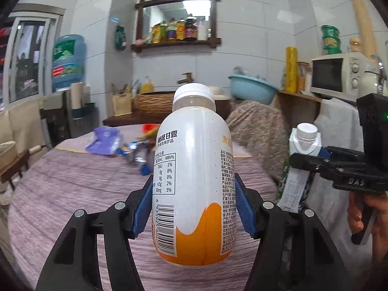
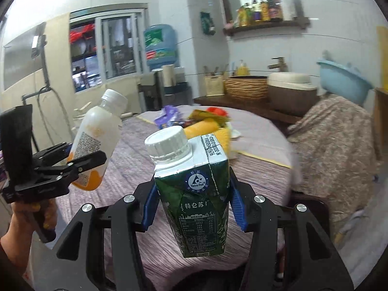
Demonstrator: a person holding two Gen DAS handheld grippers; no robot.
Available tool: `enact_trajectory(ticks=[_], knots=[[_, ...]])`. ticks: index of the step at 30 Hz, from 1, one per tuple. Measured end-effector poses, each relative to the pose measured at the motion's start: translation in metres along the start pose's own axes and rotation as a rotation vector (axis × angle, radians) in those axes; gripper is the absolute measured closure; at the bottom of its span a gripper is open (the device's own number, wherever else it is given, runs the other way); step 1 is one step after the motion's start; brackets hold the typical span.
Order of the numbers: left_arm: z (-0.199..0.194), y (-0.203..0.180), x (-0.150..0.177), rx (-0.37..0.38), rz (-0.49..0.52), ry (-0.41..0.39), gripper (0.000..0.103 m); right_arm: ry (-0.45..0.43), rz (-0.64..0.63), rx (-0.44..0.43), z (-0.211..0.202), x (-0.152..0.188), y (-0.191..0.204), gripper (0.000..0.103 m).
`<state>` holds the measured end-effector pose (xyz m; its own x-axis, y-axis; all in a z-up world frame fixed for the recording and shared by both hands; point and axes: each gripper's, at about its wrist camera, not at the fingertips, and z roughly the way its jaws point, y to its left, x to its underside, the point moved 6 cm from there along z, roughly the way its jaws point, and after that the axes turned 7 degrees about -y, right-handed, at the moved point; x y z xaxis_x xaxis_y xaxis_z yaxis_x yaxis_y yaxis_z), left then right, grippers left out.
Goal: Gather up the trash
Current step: 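Carry the carton with the right tool and the bottle with the left tool to the bin, then open the right tool dropping the carton into the bin while the left tool holds the bottle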
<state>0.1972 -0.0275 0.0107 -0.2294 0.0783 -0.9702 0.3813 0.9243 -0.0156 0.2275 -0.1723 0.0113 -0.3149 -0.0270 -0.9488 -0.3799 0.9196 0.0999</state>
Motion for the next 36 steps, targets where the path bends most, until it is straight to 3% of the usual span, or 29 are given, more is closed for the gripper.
enact_trajectory(ticks=[10, 18, 27, 36], knots=[[0.041, -0.09, 0.009, 0.196, 0.002, 0.024, 0.042, 0.018, 0.088, 0.272, -0.055, 0.031, -0.105, 0.052], [0.063, -0.137, 0.025, 0.274, 0.035, 0.06, 0.042, 0.141, 0.167, 0.407, -0.04, 0.092, -0.174, 0.052], [0.083, -0.166, 0.047, 0.332, 0.056, 0.121, 0.042, 0.301, 0.272, 0.425, 0.025, 0.158, -0.227, 0.052], [0.095, -0.175, 0.058, 0.35, 0.047, 0.16, 0.042, 0.399, 0.238, 0.421, 0.073, 0.194, -0.247, 0.051]])
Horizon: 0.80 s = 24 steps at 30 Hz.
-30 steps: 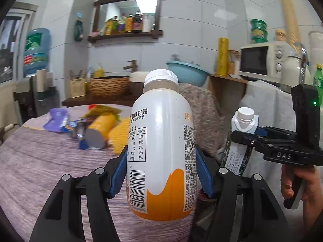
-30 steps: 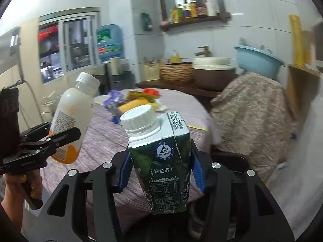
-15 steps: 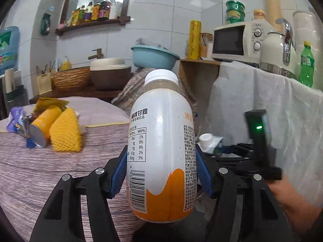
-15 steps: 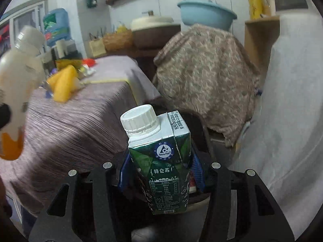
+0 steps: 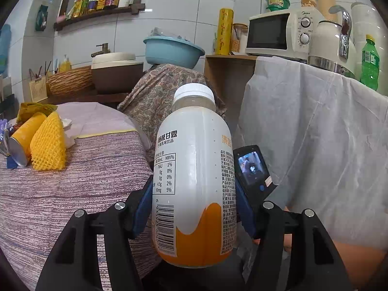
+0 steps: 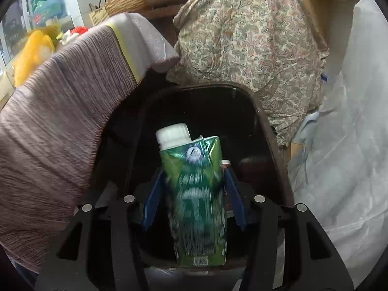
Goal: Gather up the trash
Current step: 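Open the right tool dropping the carton into the bin while the left tool holds the bottle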
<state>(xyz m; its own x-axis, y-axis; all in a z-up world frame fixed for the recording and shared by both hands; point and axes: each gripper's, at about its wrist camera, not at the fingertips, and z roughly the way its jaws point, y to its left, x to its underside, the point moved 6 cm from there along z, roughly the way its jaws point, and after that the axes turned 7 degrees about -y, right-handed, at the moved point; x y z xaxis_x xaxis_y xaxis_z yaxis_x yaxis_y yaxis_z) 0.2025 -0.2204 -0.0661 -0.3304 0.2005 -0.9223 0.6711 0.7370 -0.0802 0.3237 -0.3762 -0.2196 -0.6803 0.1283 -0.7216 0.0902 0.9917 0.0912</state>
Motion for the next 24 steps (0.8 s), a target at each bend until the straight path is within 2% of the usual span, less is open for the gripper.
enact_trajectory(ticks=[4, 5, 6, 9, 11, 14, 17, 21, 24], knots=[[0.004, -0.001, -0.001, 0.003, 0.002, 0.007, 0.042, 0.026, 0.008, 0.029, 0.013, 0.004, -0.009, 0.05], [0.004, -0.001, -0.001, 0.001, 0.002, 0.007, 0.042, 0.025, 0.016, 0.028, 0.013, 0.005, -0.01, 0.043], [0.006, -0.001, -0.001, 0.001, 0.002, 0.009, 0.042, 0.021, 0.021, 0.029, 0.012, 0.006, -0.011, 0.042], [0.013, -0.002, 0.001, 0.003, -0.007, 0.021, 0.042, 0.004, 0.011, 0.056, 0.002, 0.008, -0.013, 0.042], [0.02, -0.004, 0.004, 0.005, -0.013, 0.036, 0.042, -0.008, 0.002, 0.082, -0.008, 0.011, -0.015, 0.042], [0.034, -0.007, 0.009, 0.004, -0.011, 0.059, 0.042, -0.025, -0.026, 0.173, -0.027, 0.015, -0.025, 0.041], [0.051, -0.009, 0.015, 0.016, -0.034, 0.09, 0.042, -0.032, 0.019, 0.214, -0.047, 0.023, -0.044, 0.036], [0.078, -0.012, 0.024, 0.021, -0.052, 0.144, 0.042, -0.065, 0.111, 0.241, -0.08, 0.032, -0.069, 0.036], [0.099, -0.012, 0.032, -0.008, -0.055, 0.18, 0.042, -0.102, 0.147, 0.286, -0.104, 0.035, -0.082, 0.035]])
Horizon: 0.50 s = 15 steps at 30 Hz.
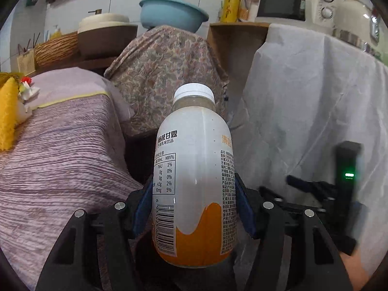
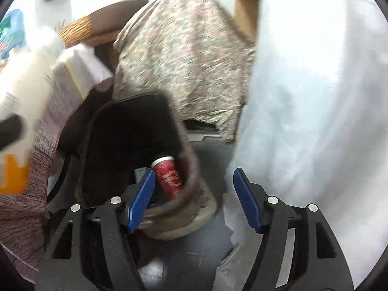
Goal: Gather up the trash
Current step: 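Open the right tool dropping the carton into the bin while the left tool holds the bottle, then open the left tool over the bin, dropping the white bottle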
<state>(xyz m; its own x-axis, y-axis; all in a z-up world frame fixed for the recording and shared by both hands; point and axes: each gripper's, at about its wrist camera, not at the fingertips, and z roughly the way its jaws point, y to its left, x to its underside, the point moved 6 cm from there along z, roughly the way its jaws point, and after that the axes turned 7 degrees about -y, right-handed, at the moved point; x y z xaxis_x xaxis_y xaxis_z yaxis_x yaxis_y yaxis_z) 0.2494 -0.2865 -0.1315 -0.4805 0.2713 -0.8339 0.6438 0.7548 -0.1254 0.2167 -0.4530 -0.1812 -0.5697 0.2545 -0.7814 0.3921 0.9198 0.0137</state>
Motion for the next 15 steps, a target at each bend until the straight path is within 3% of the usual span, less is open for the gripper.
enact_trajectory(ticks=[6, 15], knots=[[0.041, 0.006, 0.009, -0.091, 0.033, 0.078, 0.042, -0.002, -0.014, 0.053, -0.015, 0.001, -0.011, 0.033], [0.073, 0.019, 0.028, -0.13, 0.036, 0.177, 0.042, -0.014, -0.047, 0.144, -0.028, 0.003, -0.02, 0.024]])
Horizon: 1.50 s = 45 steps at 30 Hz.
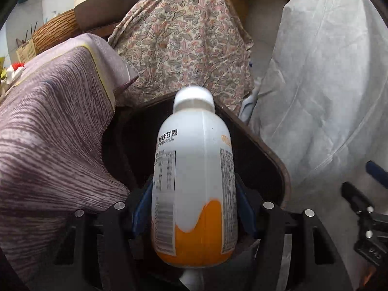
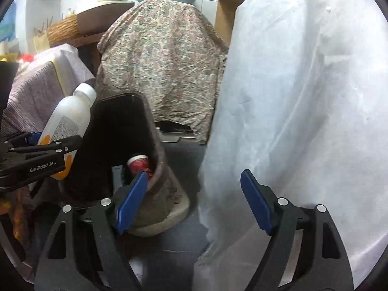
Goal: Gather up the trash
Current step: 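Open the left tool over the bin, dropping the white bottle, then move both tools back from the bin toward the table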
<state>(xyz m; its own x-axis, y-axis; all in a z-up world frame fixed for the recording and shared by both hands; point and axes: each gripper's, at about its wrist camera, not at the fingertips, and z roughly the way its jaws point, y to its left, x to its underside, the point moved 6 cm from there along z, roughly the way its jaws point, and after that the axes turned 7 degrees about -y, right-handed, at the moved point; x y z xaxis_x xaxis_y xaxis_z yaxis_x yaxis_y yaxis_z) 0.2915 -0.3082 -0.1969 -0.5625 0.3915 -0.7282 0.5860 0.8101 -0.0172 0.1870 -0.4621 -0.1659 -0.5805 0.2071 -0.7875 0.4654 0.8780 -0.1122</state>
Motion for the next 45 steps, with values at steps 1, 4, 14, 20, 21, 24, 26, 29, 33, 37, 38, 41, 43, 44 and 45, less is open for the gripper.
enact_trajectory(ticks=[1, 4, 14, 20, 21, 24, 26, 29, 33, 37, 38, 41, 43, 44, 45], knots=[[0.0, 0.0, 0.001, -0.006, 0.007, -0.001, 0.041, 0.0, -0.001, 0.002, 0.0, 0.0, 0.0, 0.024], [0.002, -0.002, -0.001, -0.02, 0.03, 0.0, 0.025, 0.009, -0.007, 0.003, 0.0, 0.002, -0.001, 0.024], [-0.026, -0.008, -0.005, 0.006, 0.012, -0.047, 0.017, 0.007, 0.014, 0.006, 0.001, 0.002, -0.003, 0.024], [-0.075, -0.018, -0.004, 0.026, 0.008, -0.136, 0.014, 0.007, 0.007, 0.01, 0.002, 0.0, -0.001, 0.024], [-0.086, -0.02, -0.004, 0.041, 0.008, -0.155, 0.014, 0.012, 0.003, 0.003, 0.003, 0.0, 0.001, 0.024], [-0.118, -0.024, -0.007, 0.059, 0.014, -0.213, 0.012, 0.013, -0.005, -0.021, 0.003, -0.001, 0.01, 0.024], [-0.138, -0.022, -0.011, 0.063, 0.002, -0.25, 0.01, 0.007, -0.008, -0.038, 0.0, -0.004, 0.017, 0.024], [-0.171, -0.011, -0.018, 0.077, -0.033, -0.315, 0.006, -0.014, -0.006, -0.087, -0.008, -0.01, 0.032, 0.024], [-0.206, 0.012, -0.024, 0.029, -0.047, -0.387, 0.006, -0.045, -0.007, -0.179, -0.024, -0.024, 0.059, 0.024], [-0.231, 0.047, -0.017, -0.052, -0.074, -0.419, 0.006, -0.085, 0.005, -0.302, -0.043, -0.042, 0.088, 0.024], [-0.236, 0.055, -0.015, -0.076, -0.083, -0.421, 0.006, -0.095, 0.005, -0.332, -0.048, -0.047, 0.096, 0.024], [-0.251, 0.084, -0.007, -0.145, -0.123, -0.431, 0.006, -0.128, -0.015, -0.416, -0.064, -0.061, 0.122, 0.024], [-0.259, 0.106, 0.001, -0.202, -0.149, -0.431, 0.006, -0.143, -0.044, -0.473, -0.074, -0.069, 0.143, 0.024], [-0.264, 0.116, 0.004, -0.223, -0.156, -0.431, 0.006, -0.149, -0.059, -0.497, -0.079, -0.073, 0.153, 0.022], [-0.267, 0.128, 0.009, -0.253, -0.167, -0.424, 0.006, -0.152, -0.077, -0.525, -0.084, -0.077, 0.164, 0.019]])
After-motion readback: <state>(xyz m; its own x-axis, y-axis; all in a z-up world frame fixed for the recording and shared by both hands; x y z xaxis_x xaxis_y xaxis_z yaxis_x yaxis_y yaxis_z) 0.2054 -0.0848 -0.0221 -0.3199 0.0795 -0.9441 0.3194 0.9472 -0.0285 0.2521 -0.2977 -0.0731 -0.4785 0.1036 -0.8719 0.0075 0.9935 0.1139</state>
